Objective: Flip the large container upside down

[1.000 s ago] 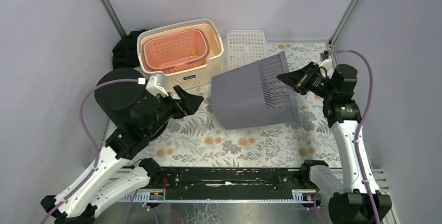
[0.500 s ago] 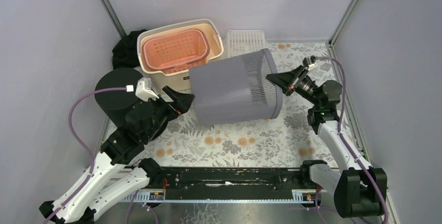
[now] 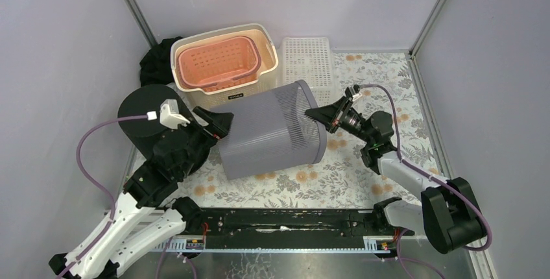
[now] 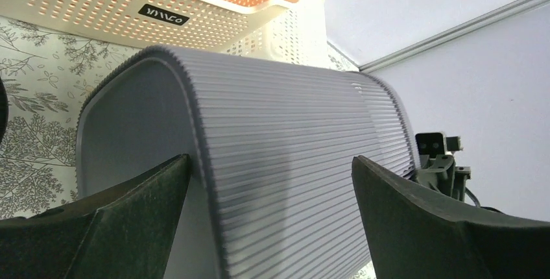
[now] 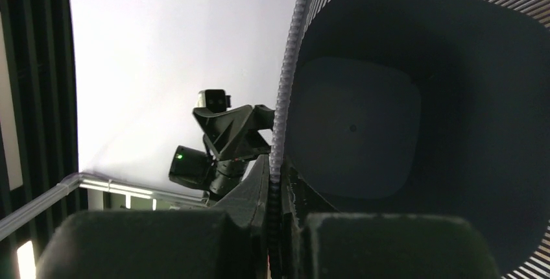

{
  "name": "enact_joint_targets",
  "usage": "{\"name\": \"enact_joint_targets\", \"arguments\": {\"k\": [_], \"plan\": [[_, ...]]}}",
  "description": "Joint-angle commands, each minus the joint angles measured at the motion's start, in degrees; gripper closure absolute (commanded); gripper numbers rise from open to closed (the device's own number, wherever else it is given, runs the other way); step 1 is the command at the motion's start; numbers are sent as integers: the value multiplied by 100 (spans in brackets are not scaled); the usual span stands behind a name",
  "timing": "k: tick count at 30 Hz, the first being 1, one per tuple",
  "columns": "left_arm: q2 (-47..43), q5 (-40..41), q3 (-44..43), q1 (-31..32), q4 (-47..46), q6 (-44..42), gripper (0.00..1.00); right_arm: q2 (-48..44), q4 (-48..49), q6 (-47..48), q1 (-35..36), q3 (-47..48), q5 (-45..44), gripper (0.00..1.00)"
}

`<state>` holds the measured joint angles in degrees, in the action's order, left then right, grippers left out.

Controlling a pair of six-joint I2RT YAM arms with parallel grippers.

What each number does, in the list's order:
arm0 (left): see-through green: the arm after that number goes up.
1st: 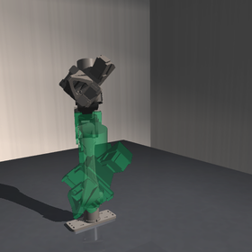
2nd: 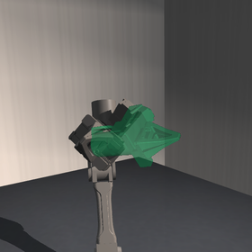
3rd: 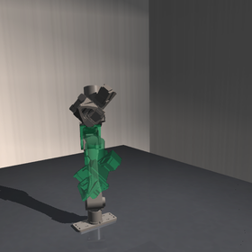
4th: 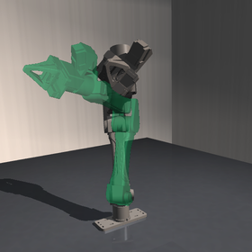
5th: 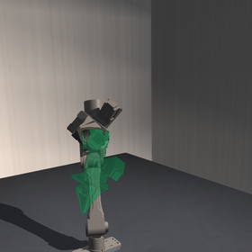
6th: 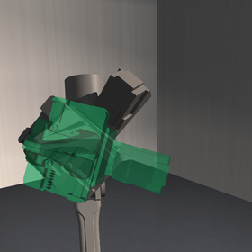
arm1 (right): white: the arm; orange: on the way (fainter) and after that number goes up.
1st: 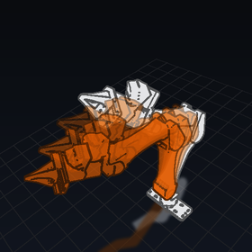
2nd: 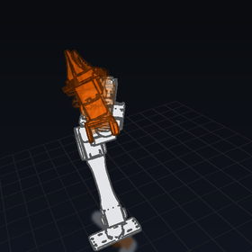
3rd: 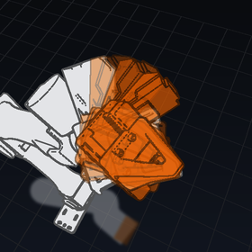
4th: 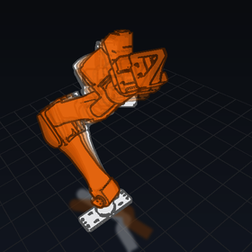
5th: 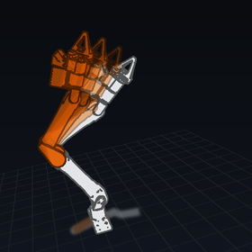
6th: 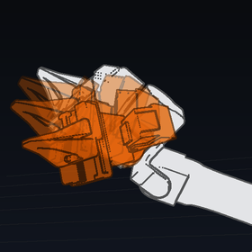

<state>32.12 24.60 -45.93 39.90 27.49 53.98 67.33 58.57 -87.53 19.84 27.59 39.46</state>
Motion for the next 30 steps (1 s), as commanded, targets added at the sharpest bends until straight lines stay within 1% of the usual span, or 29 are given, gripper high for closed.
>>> {"name": "enact_joint_targets", "arguments": {"k": [1, 5, 6, 11, 14, 18, 23, 24, 26, 27, 30], "plan": [[202, -236, -279, 22, -399, 68, 0, -83, 616, 161, 240, -257, -59, 88], [464, -460, -472, 27, -505, -52, 0, -443, -766, 1134, 233, -365, -133, 70], [537, -524, -504, 27, -574, -73, 0, -531, -1054, 1343, 233, -375, -178, 68], [997, -922, -772, 31, -920, -114, 0, -919, -2465, 2149, 233, -339, -366, 58], [1230, -1137, -987, 24, -1096, -122, 0, -1158, -3669, 2874, 239, -133, -626, 54], [1489, -1471, -1284, 61, -1338, -112, 0, -1378, -5270, 3803, 215, 206, -1269, 45], [1969, -1856, -1565, 262, -1744, -85, 0, -1498, -6366, 4547, 3, 482, -1757, 34], [2088, -1863, -1636, 345, -1821, -105, 0, -1562, -6518, 4692, -91, 510, -1816, 30], [2323, -1825, -1782, 549, -1933, -167, 0, -1706, -6836, 4909, -412, 534, -1862, 19], [2451, -1817, -1861, 635, -1989, -197, 0, -1774, -6985, 5007, -573, 550, -1871, 16], [2855, -1833, -2121, 856, -2157, -278, 0, -1977, -7444, 5332, -1038, 596, -1942, 12]]}}
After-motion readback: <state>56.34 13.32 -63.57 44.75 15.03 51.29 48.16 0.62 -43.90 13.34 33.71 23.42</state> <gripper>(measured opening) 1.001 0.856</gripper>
